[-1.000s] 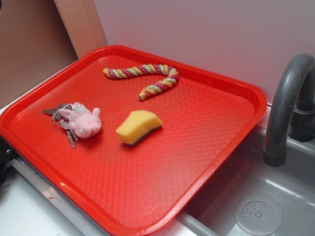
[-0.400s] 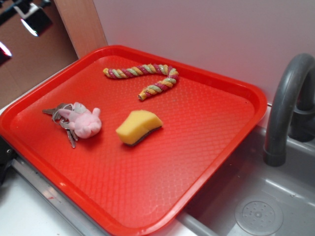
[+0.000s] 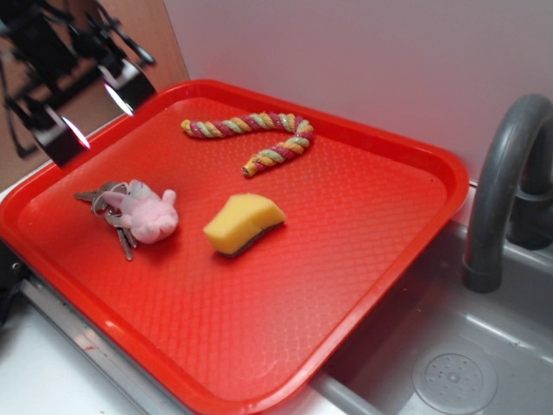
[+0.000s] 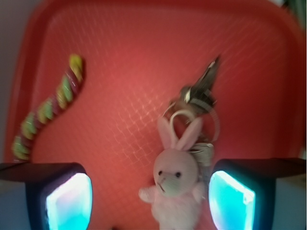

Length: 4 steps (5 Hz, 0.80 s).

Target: Grab the pink bunny.

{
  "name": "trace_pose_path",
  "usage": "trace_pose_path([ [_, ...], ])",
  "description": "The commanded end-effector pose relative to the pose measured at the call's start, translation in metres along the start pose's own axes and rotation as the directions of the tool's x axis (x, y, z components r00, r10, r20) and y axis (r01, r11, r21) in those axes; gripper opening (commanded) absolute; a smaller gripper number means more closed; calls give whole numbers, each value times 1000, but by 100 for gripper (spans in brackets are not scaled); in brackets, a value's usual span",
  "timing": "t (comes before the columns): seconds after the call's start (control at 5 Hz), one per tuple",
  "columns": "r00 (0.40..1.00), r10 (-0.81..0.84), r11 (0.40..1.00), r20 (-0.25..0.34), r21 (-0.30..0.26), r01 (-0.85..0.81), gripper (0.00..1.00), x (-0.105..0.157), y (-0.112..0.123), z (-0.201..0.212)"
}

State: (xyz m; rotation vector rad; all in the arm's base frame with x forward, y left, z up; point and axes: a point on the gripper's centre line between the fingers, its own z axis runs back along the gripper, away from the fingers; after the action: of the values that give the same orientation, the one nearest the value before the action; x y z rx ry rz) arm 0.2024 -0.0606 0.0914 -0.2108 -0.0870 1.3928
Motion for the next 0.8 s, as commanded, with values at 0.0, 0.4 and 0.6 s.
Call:
trace_pose_path([
  [0.0,997,-71,996,11,57,71,100,-19,4,-46],
  [0.4,993,-115,988,21,105,112,85,-27,5,-62],
  [0.6,985,-159,983,69,99,152,0,-22,4,-54],
])
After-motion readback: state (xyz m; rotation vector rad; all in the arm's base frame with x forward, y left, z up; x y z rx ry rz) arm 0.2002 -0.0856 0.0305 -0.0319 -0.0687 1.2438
